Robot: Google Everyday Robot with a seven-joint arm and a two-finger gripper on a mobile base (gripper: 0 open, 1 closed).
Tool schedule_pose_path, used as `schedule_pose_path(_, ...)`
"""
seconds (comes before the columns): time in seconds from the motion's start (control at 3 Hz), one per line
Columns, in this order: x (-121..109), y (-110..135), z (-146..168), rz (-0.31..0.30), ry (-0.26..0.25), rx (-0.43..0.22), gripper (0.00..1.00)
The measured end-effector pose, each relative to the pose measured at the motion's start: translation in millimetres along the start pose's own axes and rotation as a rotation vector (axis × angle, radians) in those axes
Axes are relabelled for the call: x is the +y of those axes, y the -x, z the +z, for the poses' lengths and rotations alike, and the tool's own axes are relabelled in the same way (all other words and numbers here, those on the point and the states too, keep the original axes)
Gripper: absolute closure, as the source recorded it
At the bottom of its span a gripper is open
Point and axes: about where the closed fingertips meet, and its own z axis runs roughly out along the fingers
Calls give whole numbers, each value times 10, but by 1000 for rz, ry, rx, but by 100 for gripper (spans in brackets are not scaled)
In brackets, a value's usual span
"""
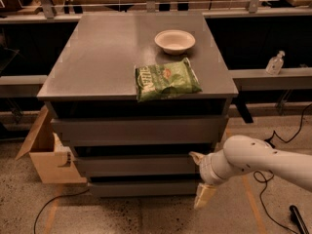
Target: Open middle drawer
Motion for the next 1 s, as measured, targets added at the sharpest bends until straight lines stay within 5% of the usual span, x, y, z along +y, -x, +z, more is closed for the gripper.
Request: schedule_pose_path(1.0, -666, -100, 656, 14, -106, -63, 0)
